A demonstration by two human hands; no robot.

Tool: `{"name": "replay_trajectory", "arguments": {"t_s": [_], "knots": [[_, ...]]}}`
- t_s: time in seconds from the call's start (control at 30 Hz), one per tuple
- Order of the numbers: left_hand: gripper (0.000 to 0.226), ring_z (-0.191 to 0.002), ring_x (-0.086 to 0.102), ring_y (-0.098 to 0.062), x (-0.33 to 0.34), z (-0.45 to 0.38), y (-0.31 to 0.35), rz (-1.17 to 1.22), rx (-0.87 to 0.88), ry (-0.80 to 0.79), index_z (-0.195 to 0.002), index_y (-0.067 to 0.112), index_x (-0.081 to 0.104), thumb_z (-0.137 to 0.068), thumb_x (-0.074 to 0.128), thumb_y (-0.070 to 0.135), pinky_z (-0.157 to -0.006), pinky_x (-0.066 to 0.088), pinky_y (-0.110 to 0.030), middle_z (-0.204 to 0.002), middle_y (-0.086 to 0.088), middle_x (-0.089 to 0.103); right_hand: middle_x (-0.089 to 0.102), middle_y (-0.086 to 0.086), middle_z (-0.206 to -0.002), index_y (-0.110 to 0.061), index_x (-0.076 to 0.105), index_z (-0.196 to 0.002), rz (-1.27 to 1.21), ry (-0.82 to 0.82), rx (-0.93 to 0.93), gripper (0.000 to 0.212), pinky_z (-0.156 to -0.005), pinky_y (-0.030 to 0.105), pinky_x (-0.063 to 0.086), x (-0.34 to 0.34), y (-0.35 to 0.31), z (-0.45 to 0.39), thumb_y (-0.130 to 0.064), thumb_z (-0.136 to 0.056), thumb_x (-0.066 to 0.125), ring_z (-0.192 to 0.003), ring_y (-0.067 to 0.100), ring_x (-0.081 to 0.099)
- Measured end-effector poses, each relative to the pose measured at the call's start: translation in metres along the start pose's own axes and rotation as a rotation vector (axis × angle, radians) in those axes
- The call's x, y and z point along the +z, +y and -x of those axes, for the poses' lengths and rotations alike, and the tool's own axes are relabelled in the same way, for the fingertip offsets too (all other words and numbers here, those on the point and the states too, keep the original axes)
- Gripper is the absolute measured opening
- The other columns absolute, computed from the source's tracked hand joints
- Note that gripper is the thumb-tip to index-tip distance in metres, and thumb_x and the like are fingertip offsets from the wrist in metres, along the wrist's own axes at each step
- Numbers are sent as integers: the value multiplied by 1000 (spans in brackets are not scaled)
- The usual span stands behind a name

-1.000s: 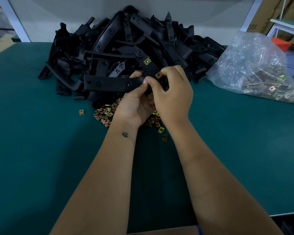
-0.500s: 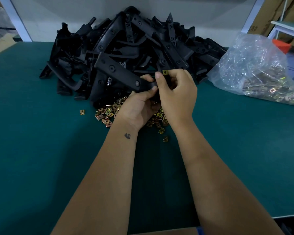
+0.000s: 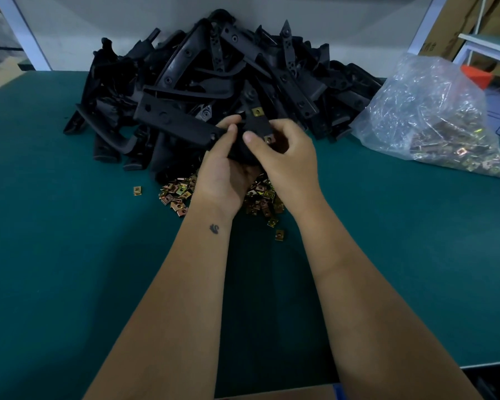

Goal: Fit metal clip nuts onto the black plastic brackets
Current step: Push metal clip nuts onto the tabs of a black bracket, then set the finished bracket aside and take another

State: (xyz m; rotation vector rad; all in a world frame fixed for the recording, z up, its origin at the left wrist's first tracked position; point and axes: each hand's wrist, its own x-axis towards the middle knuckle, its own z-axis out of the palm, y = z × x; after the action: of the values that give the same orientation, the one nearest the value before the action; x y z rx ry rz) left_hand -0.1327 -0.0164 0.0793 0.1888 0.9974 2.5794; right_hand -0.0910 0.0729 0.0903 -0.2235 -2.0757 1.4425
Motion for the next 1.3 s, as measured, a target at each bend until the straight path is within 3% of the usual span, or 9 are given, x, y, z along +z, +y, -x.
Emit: {"name": "replay_trajectory", "arguments": {"t_s": [0.13,0.3,0.4,0.5,0.63,0.73,1.0,1.17,1.3], "knots": [[17,-110,67,-27,0,0,1,-127,93,82,-105,21,67,-102,50,18,-91,57,-43,-119,-10,71,71,-9,-80,-17,74,-92,-136,-63,-15,6,-71,18,50,0,0,2,-17,-86,71,-79,2,65],[15,-90,65,-14,6,5,0,-366,200,243,-107,26,61,-94,64,18,-84,53,-35,-105,3,71,70,-7,-77,-18,73,-86,-392,1,139,8,-60,19,46,-13,-6,0,-10,-85,71,-71,5,62],[13,-83,66,-15,14,9,-2,-377,260,251,-101,23,61,-95,64,12,-75,55,-29,-98,1,71,66,-2,-80,-19,69,-82,-612,43,296,10,-63,25,44,-16,-9,4,-11,-87,71,-68,10,55],[13,-95,71,-19,32,17,-16,-302,238,231,-104,20,63,-94,65,11,-84,58,-30,-106,-3,73,72,3,-88,-14,70,-91,-830,85,378,7,-69,27,52,-18,-14,9,-8,-89,67,-74,15,64],[16,-80,71,1,67,30,-48,-261,174,218,-103,20,65,-92,67,9,-67,54,-13,-92,9,73,75,10,-100,-9,71,-105,-882,228,494,17,-76,32,59,-38,-14,18,-7,-89,68,-89,22,73],[22,-89,72,-9,96,43,-78,-331,118,191,-114,14,63,-92,67,13,-84,57,-29,-100,2,74,75,11,-100,-10,71,-105,-815,373,475,16,-82,36,60,-74,-7,31,-8,-89,68,-88,23,72],[19,-91,69,-13,180,126,-183,-652,-50,-124,-100,13,65,-95,62,31,-84,54,-34,-96,3,73,71,-2,-67,-11,68,-81,-655,888,430,12,-58,24,55,-213,1,103,-3,-89,66,-61,11,67],[19,-86,66,-23,222,196,-243,-849,-164,-492,-88,9,63,-95,63,27,-75,51,-36,-90,-6,71,71,6,-75,-3,70,-97,-672,1307,423,9,-55,23,55,-295,11,170,-2,-89,66,-58,11,68],[14,-98,66,-23,225,232,-280,-954,-338,-788,-101,13,70,-96,59,19,-90,53,-38,-101,-3,73,67,7,-79,1,68,-100,-612,1626,466,11,-53,21,54,-337,24,208,-2,-90,65,-57,10,64]]}}
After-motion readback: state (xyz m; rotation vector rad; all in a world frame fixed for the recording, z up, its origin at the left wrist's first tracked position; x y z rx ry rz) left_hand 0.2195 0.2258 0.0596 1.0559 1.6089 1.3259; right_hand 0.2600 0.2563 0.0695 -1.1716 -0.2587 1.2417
